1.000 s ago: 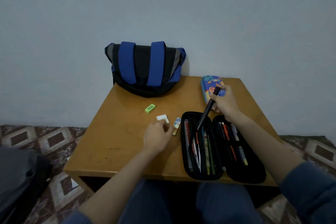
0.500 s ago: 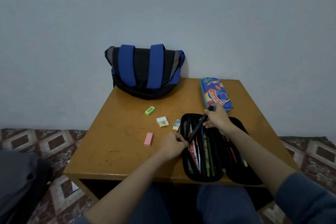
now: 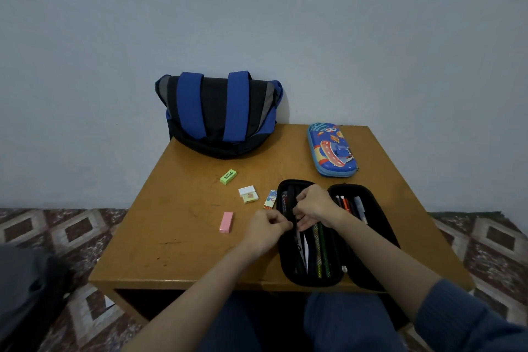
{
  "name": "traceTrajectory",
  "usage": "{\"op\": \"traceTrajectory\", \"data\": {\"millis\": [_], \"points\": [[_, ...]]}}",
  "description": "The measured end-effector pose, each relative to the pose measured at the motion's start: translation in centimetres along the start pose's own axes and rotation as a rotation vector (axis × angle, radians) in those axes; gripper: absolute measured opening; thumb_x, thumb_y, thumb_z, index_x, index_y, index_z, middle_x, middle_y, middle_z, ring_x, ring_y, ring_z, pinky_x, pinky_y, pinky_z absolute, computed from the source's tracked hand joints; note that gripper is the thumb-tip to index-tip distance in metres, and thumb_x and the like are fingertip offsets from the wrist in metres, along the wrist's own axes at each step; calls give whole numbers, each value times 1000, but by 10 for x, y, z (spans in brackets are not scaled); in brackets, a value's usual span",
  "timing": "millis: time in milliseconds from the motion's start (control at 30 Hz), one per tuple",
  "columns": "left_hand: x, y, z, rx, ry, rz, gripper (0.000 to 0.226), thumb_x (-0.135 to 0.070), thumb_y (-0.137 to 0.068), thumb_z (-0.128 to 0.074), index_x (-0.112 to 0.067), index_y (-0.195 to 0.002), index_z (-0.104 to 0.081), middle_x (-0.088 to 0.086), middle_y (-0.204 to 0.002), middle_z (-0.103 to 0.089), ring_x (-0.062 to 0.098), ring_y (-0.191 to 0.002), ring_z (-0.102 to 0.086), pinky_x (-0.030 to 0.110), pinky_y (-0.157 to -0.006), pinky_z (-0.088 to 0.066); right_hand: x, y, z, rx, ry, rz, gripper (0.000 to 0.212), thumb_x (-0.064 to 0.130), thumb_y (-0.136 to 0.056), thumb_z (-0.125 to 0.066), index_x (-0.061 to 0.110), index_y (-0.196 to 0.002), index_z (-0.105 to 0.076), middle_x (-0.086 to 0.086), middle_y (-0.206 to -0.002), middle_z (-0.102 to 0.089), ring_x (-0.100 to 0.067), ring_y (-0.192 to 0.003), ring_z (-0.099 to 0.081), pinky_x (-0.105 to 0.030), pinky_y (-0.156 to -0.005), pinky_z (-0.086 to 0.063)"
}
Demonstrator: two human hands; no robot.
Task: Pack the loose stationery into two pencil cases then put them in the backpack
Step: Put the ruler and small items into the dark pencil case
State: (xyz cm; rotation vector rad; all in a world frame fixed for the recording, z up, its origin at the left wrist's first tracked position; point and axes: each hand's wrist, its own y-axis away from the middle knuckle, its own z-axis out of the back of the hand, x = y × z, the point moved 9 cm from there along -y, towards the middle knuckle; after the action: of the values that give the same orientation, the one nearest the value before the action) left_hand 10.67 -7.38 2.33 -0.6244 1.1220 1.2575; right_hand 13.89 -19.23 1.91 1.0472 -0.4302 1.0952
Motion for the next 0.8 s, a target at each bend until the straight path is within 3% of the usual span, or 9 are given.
{"op": "traceTrajectory", "data": {"millis": [67,167,267,333,400,567,633,733,800], "points": [[0,0,1,2,0,-6,15,-12,-90,-59,-13,-74,-61,4,-83,-60,13,-84,-54,22,-75,-43,3,3,-2,7,16,-18,29,0,-94,-46,-14,-119,-51,-30,-94,-64,-35,-65,-66,-35,-54,-57],[1,0,1,10,4,-14,18,-11,-90,-59,-14,-72,-60,2,-80,-59,12,-81,-54,22,-75,-45,3,6,-5,36,-46,-59,41,16,-98,-46,-16,-123,-44,-33,-106,-63,-41,-85,-68,-33,-53,-57],[5,0,0,39,2,2,20,-14,-92,-56,-16,-73,-61,-1,-77,-59,6,-75,-54,14,-67,-42,1,10,-4,58,-103,-55,39,11,-88,-63,-13,-117,-52,-31,-102,-64,-30,-78,-69,-30,-55,-57],[8,-1,4,31,21,26,22,-17,-94,-52,-17,-75,-63,1,-82,-61,7,-79,-54,14,-67,-42,-1,11,-2,28,-71,-32,18,-3,-82,-66,-5,-98,-59,-20,-87,-64,-24,-67,-66,-26,-54,-56],[13,-2,13,-15,50,57,23,-19,-95,-50,-16,-77,-64,2,-83,-61,9,-77,-55,17,-68,-43,-1,11,1,-54,-13,9,22,-10,-78,-66,7,-84,-53,-10,-81,-56,-22,-60,-62,-25,-52,-55],[21,-4,43,-158,58,70,20,-18,-95,-51,-9,-88,-67,-3,-70,-57,7,-66,-49,19,-62,-40,7,13,3,-175,163,121,38,-6,-78,-67,13,-106,-50,-10,-80,-56,-19,-49,-58,-23,-38,-47],[24,-4,55,-212,62,73,20,-18,-94,-52,-7,-92,-68,-1,-70,-57,9,-66,-48,22,-63,-39,10,14,3,-197,252,160,44,-1,-77,-71,15,-116,-58,-11,-88,-64,-21,-65,-64,-28,-50,-54],[32,-5,74,-279,61,75,17,-17,-95,-51,-10,-93,-67,3,-77,-59,12,-69,-48,26,-66,-41,14,16,2,-209,404,201,45,6,-80,-71,14,-123,-62,-10,-124,-61,-23,-108,-60,-33,-85,-54],[40,-7,88,-350,44,90,15,-20,-95,-52,-15,-94,-65,5,-87,-61,14,-73,-50,32,-70,-45,16,19,2,-198,482,223,41,10,-83,-68,14,-124,-61,-6,-130,-58,-21,-113,-58,-30,-86,-51]]}}
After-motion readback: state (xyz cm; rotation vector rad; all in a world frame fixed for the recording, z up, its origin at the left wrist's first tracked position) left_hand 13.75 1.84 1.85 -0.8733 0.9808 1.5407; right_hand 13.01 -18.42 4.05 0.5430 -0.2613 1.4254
